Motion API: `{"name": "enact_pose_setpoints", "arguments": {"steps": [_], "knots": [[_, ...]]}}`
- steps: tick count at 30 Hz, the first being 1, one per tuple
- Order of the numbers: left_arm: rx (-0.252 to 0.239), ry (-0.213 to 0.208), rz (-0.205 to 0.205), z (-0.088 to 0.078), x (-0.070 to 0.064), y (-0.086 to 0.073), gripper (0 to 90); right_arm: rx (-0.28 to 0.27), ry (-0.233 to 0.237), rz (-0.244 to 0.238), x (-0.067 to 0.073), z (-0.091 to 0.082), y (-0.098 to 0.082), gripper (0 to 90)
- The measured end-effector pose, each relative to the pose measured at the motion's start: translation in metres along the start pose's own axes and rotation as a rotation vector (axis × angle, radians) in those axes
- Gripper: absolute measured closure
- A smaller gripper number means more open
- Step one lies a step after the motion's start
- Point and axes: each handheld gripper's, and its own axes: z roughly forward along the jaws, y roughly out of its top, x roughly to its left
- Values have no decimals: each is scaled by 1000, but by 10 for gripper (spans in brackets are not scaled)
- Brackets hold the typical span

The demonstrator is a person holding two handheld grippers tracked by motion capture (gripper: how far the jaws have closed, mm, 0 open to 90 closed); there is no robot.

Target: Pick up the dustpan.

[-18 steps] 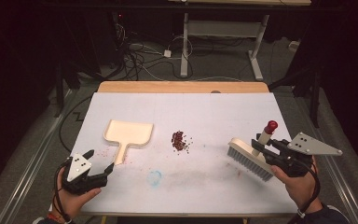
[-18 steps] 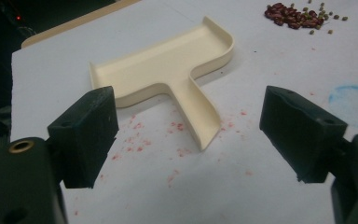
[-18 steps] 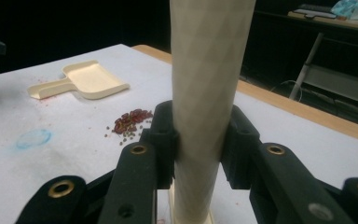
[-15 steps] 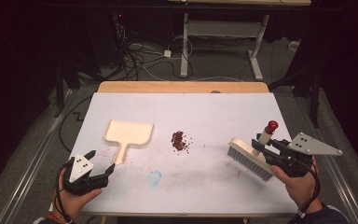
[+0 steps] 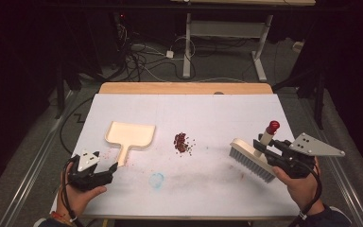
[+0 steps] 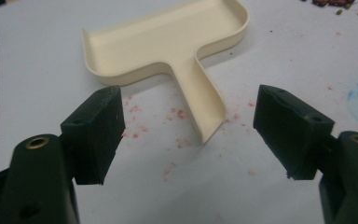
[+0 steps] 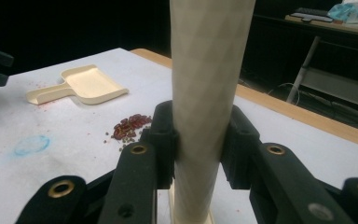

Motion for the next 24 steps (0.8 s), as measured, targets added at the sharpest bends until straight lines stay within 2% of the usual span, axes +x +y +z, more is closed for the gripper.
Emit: {"name": "enact_pose_setpoints", "arguments": {"steps": [3, 4, 5, 10, 12, 14, 15, 16, 17, 18, 21, 24], "knots": [[70, -53, -56, 16, 3, 11, 221, 8, 0, 0, 1, 2, 0, 700], [119, -77, -76, 28, 4, 17, 217, 9, 1, -2, 1, 3, 0, 700], [126, -86, -83, 34, 4, 19, 217, 14, 2, -4, 1, 3, 0, 700], [174, -98, -89, 55, 4, 30, 223, 23, 3, -6, 2, 4, -2, 699], [198, -88, -91, 65, 3, 34, 234, 25, 3, -6, 2, 4, -2, 699], [212, -83, -105, 76, 4, 37, 278, 27, 3, -3, 2, 5, -2, 699], [216, -80, -111, 79, 5, 38, 340, 36, 2, -7, 3, 5, -2, 700], [222, -78, -118, 82, 6, 39, 340, 36, 2, -7, 3, 5, -2, 700], [237, -82, -134, 87, 7, 38, 429, 39, 5, -14, 3, 6, -3, 700], [244, -90, -150, 90, 7, 38, 441, 40, 6, -13, 3, 6, -3, 700], [214, -58, -161, 90, 7, 34, 514, 48, 8, -14, 4, 8, -4, 700], [205, -53, -154, 90, 8, 32, 607, 45, 9, -14, 4, 10, -5, 700]]}}
